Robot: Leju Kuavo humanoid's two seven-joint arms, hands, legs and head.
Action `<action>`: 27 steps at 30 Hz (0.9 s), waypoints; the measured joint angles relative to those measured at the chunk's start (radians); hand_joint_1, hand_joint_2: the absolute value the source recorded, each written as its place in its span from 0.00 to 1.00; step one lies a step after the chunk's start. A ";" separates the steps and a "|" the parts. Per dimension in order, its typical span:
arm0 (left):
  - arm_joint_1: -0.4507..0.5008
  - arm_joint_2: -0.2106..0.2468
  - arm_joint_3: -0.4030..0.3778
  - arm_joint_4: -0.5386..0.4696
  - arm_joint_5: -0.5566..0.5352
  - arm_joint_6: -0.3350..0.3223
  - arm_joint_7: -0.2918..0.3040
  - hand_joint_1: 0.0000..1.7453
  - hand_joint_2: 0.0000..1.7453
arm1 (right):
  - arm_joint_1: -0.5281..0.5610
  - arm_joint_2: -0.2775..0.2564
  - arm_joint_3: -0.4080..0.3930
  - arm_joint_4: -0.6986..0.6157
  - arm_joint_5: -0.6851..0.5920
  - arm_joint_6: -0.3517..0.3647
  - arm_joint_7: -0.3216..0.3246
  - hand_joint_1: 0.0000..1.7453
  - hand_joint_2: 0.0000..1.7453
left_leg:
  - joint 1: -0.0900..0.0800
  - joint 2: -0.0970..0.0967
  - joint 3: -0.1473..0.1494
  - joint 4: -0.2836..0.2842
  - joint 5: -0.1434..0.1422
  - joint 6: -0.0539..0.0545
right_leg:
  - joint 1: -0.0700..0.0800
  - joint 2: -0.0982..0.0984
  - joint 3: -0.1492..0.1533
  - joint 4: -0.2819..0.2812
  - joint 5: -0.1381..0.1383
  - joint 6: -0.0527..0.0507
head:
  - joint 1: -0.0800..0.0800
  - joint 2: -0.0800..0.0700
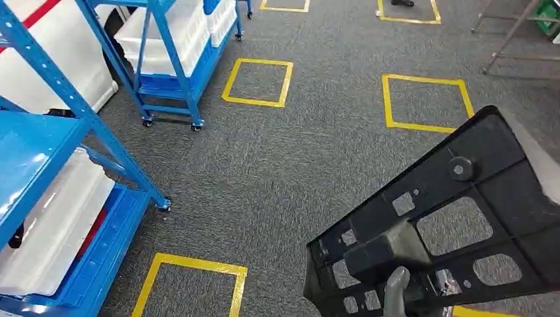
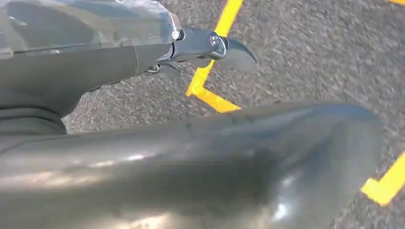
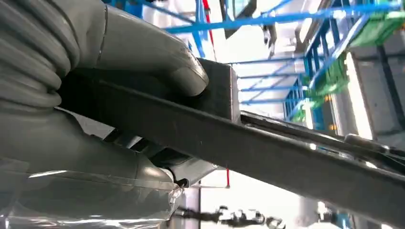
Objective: Take the parts from the cabinet and place them on the table.
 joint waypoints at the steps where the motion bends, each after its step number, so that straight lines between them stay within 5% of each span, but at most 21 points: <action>1: 0.002 0.000 0.000 0.000 0.000 0.000 0.001 0.00 0.00 | 0.000 0.000 -0.001 0.000 0.000 0.001 0.000 1.00 1.00 | 0.001 -0.007 -0.041 0.093 -0.043 -0.002 | 0.002 0.014 -0.003 0.000 0.002 -0.002 | 0.000 0.000; 2: 0.003 0.000 -0.001 0.000 0.000 0.000 0.002 0.00 0.00 | 0.001 0.000 -0.002 0.000 -0.001 0.003 0.000 1.00 1.00 | 0.001 -0.008 -0.070 0.159 -0.063 -0.004 | 0.003 0.028 -0.006 0.002 0.003 -0.003 | 0.000 0.000; 4: 0.006 0.000 -0.001 0.000 -0.001 0.000 0.002 0.00 0.00 | 0.002 0.002 -0.004 0.000 -0.001 0.006 0.000 1.00 1.00 | 0.003 -0.008 -0.072 0.161 -0.032 -0.004 | 0.002 0.058 -0.007 0.007 0.004 -0.001 | 0.000 0.000; 6: 0.006 0.000 -0.001 0.000 -0.001 0.000 0.003 0.00 0.00 | 0.002 0.003 -0.006 0.000 -0.001 0.006 0.000 1.00 1.00 | 0.010 -0.023 0.002 -0.002 0.066 -0.004 | 0.001 0.090 -0.007 0.016 0.002 0.002 | 0.000 0.000; 7: 0.007 0.000 -0.001 0.000 -0.002 0.000 0.003 0.00 0.00 | 0.002 0.004 -0.007 0.000 -0.001 0.006 0.000 1.00 1.00 | 0.016 -0.066 0.041 -0.091 0.103 -0.003 | 0.000 0.102 -0.009 0.021 0.001 0.007 | 0.000 0.000; 8: 0.009 0.000 -0.001 0.001 -0.002 0.000 0.003 0.00 0.00 | 0.001 0.005 -0.009 0.000 -0.001 0.007 0.000 1.00 1.00 | 0.015 -0.105 0.050 -0.120 0.086 -0.002 | 0.005 0.114 -0.017 0.029 0.000 0.016 | 0.000 0.000; 12: -0.002 0.000 -0.002 0.000 -0.005 0.000 0.004 0.00 0.00 | 0.005 0.009 -0.010 0.000 0.005 0.008 0.000 1.00 1.00 | 0.010 -0.063 0.048 -0.127 0.098 0.021 | -0.003 0.159 -0.034 0.022 0.018 0.047 | 0.001 0.000; 13: -0.003 0.000 -0.002 0.001 -0.005 0.000 0.004 0.00 0.00 | 0.006 0.009 -0.010 0.001 0.006 0.009 0.000 1.00 1.00 | 0.015 -0.042 0.050 -0.135 0.106 0.031 | -0.006 0.130 -0.039 0.042 0.004 0.046 | 0.001 0.000; 14: -0.001 0.000 -0.002 0.000 -0.005 0.000 0.003 0.00 0.00 | 0.007 0.010 -0.011 0.000 0.006 0.009 0.000 1.00 1.00 | 0.013 -0.034 0.049 -0.139 0.109 0.038 | 0.002 0.069 -0.057 0.079 -0.027 0.047 | 0.006 0.000; 15: 0.001 0.000 -0.002 0.001 -0.007 0.000 0.004 0.00 0.00 | 0.005 0.010 -0.011 0.001 0.007 0.009 0.000 1.00 1.00 | 0.009 -0.019 0.045 -0.139 0.110 0.042 | 0.003 0.038 -0.090 0.147 -0.071 0.049 | 0.008 0.000; 17: 0.005 0.000 -0.002 0.001 -0.008 -0.002 0.004 0.00 0.00 | 0.004 0.010 -0.012 0.002 0.012 0.009 0.000 1.00 1.00 | 0.003 0.011 0.040 -0.137 0.110 0.043 | -0.001 0.018 -0.157 0.296 -0.140 0.054 | 0.008 0.000; 18: 0.006 0.000 -0.002 0.001 -0.008 -0.002 0.005 0.00 0.00 | 0.005 0.010 -0.013 0.004 0.016 0.008 0.000 1.00 1.00 | 0.003 0.027 0.038 -0.136 0.110 0.043 | -0.001 0.016 -0.172 0.333 -0.146 0.055 | 0.008 0.000; 20: 0.004 0.001 -0.002 0.001 -0.008 -0.002 0.007 0.00 0.00 | 0.006 0.010 -0.015 0.007 0.027 0.006 0.000 1.00 1.00 | 0.003 0.053 0.038 -0.135 0.108 0.041 | -0.002 0.008 -0.128 0.260 -0.092 0.056 | 0.008 0.000; 21: 0.003 0.001 -0.002 0.001 -0.008 -0.002 0.007 0.00 0.00 | 0.005 0.011 -0.017 0.008 0.034 0.006 0.000 1.00 1.00 | 0.003 0.066 0.040 -0.135 0.106 0.039 | -0.002 -0.003 -0.070 0.159 -0.045 0.054 | 0.008 0.000; 22: 0.001 0.001 -0.002 0.001 -0.008 -0.002 0.008 0.00 0.00 | 0.005 0.012 -0.018 0.008 0.039 0.006 0.000 1.00 1.00 | 0.002 0.075 0.044 -0.133 0.103 0.034 | 0.000 -0.035 -0.015 0.064 -0.011 0.050 | 0.008 0.000; 23: 0.002 0.002 -0.002 0.001 -0.008 -0.002 0.008 0.00 0.00 | 0.002 0.012 -0.018 0.009 0.045 0.003 0.000 1.00 1.00 | -0.005 0.084 0.048 -0.133 0.099 0.028 | 0.012 -0.085 0.004 0.026 -0.027 0.039 | 0.007 0.000; 27: -0.006 0.003 -0.003 0.000 -0.011 -0.003 0.009 0.00 0.00 | 0.003 0.020 -0.021 0.011 0.067 -0.007 0.000 1.00 1.00 | -0.006 0.122 0.060 -0.136 0.096 0.008 | 0.015 -0.038 -0.004 0.018 -0.017 0.021 | 0.007 0.000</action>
